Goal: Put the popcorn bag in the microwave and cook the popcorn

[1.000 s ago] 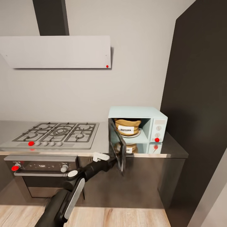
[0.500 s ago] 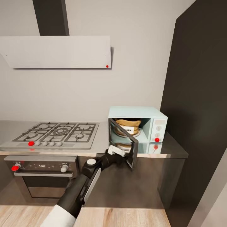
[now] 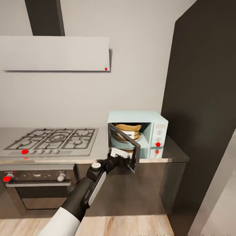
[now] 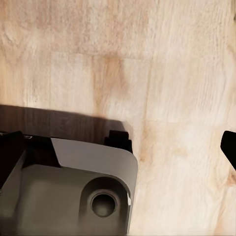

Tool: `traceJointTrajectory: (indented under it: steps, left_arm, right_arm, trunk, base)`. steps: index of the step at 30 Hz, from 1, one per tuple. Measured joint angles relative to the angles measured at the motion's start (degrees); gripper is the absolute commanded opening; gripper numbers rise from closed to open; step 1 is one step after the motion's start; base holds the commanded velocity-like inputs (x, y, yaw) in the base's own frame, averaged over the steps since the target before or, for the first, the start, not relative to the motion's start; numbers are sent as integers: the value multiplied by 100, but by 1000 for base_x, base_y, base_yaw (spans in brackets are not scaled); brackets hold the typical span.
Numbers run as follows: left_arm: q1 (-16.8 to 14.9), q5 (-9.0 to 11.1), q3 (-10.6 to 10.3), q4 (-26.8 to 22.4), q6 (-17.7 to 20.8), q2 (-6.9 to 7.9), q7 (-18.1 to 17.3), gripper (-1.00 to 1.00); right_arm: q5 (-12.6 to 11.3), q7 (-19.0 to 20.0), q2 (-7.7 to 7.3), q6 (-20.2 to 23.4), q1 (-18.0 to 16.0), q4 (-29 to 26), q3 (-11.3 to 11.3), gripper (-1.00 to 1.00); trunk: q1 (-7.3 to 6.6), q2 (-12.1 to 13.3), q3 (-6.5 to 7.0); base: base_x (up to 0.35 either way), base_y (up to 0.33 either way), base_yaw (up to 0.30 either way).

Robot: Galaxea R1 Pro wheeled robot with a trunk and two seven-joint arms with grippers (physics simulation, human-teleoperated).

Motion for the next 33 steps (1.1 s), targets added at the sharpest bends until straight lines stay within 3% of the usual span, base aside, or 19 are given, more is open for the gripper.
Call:
traceJointTrajectory:
  steps: [9, 13, 17, 33]
  left_arm:
    - [0, -29, -26, 34, -3, 2, 51, 100]
    - [1, 44, -50, 42, -2, 0, 342, 100]
    - [-2, -61, -41, 38, -61, 2, 499, 100]
    - [0, 28, 1, 4, -72, 0, 486, 100]
  right_arm:
    - [0, -1, -19, 2, 0, 1, 1, 100]
    - [0, -10, -15, 1, -1, 1, 0, 100]
    - [-2, -40, -6, -2, 1, 0, 0, 100]
    - [-1, -44, -10, 1, -3, 1, 0, 100]
  trunk:
    - [0, 0, 0]
    - [0, 0, 0]
    - [0, 0, 8]
    - [0, 0, 49]
  base:
    - [0, 0, -123]
    - [0, 0, -115]
    - [0, 0, -261]
    - [0, 0, -237]
